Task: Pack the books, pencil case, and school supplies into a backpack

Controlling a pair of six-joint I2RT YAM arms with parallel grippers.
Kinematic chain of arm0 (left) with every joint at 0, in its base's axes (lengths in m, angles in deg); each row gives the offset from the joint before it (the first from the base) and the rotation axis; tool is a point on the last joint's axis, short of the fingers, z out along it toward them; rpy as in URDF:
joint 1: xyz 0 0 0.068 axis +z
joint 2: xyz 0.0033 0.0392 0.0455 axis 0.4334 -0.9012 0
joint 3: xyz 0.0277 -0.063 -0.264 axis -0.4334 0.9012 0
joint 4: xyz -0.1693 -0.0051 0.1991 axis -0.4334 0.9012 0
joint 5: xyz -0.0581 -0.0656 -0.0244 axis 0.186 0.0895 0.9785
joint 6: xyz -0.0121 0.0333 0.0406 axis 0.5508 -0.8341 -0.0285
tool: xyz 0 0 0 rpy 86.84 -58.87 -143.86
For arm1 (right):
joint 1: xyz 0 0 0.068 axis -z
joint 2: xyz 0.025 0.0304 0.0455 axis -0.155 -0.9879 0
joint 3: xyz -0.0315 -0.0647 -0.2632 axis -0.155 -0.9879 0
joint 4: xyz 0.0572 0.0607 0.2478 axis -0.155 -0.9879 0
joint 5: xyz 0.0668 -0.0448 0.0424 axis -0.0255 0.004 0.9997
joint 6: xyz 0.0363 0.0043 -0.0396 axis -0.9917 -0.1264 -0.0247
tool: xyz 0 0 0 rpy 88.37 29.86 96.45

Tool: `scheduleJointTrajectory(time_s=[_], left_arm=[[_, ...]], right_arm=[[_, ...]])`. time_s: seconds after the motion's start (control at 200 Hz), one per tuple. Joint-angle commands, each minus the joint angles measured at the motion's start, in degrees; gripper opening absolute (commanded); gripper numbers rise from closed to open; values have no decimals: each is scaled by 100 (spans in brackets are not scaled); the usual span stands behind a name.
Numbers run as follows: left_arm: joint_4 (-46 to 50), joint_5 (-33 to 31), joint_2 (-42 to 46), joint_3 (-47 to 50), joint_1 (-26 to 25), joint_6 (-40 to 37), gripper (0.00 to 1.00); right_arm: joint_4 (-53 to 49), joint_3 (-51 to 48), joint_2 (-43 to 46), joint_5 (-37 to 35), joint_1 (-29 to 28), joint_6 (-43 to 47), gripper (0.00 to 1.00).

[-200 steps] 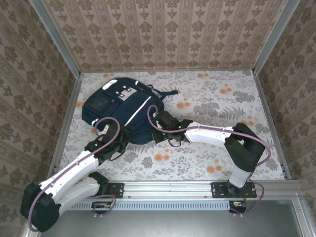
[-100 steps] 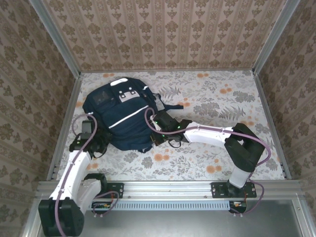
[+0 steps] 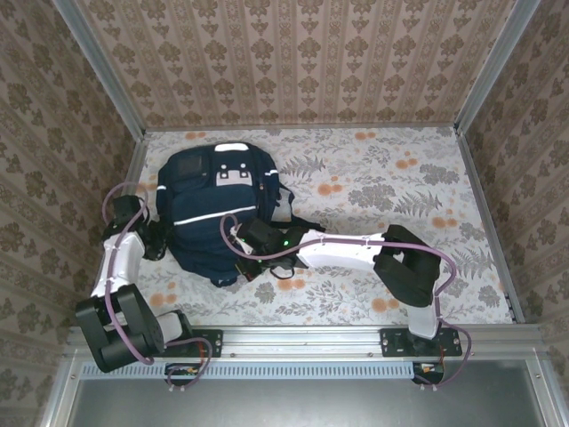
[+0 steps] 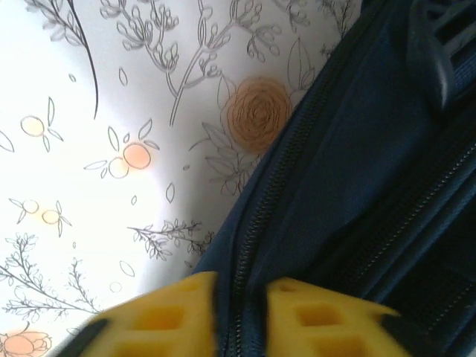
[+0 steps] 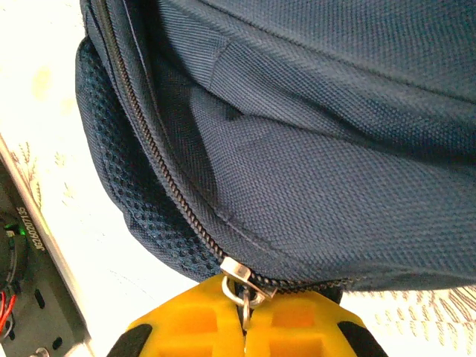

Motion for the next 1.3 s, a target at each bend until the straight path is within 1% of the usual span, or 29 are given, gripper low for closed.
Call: scheduleJointTrajectory(time_s=[0.0,0.04,0.1,0.215,0.32,0.425,0.495,0.615,0.7,0.78,0.87,0.925,0.965,1.0,1.055,1.2,1.295], left_arm=[[-108,345,227,-184,17,-220,42],[-19,476,382,-121,16,-157,47],[152,611,680,5,-63,-45,49],[456,756,1363,295,-353,272,50],[741,750,1910,563,-791,747,50],[755,649,2385,876,-1447,1456,50],[493,542,2622,1119,-2012,2036,49],[-127,414,2696,1457,-2941,3080,49],[-267,14,2721,1480,-3536,3555,48],[-318,-275,2706,1517,-3923,3870,48],[-362,-534,2655,1614,-4154,4059,48],[-413,-656,2603,1669,-4231,4082,44],[-387,-715,2567,1690,-4237,4068,37],[-340,-757,2547,1699,-4237,4058,24],[-141,-881,2585,1655,-4237,3987,0],[717,-1391,3002,1396,-4212,3770,0],[1028,-1448,3417,1406,-4066,3714,0]], right_arm=[[-287,238,-120,27,-18,87,0],[-261,238,-134,17,-18,67,0],[-225,207,-137,-25,-10,43,0],[-129,134,-140,-43,21,-29,0],[-10,62,-121,-75,61,-79,0],[49,27,-99,-106,70,-112,0],[60,11,-90,-104,70,-96,0],[65,-39,-42,-102,73,-70,0],[81,-95,-10,-107,78,-66,0],[91,-127,16,-99,83,-67,0],[110,-149,44,-94,79,-62,0],[116,-158,73,-107,79,-56,0],[131,-175,90,-107,80,-59,0],[122,-180,112,-113,83,-52,0],[73,-176,134,-134,87,-32,0],[56,-385,289,-334,190,-49,0],[101,-680,507,-506,416,-50,0]])
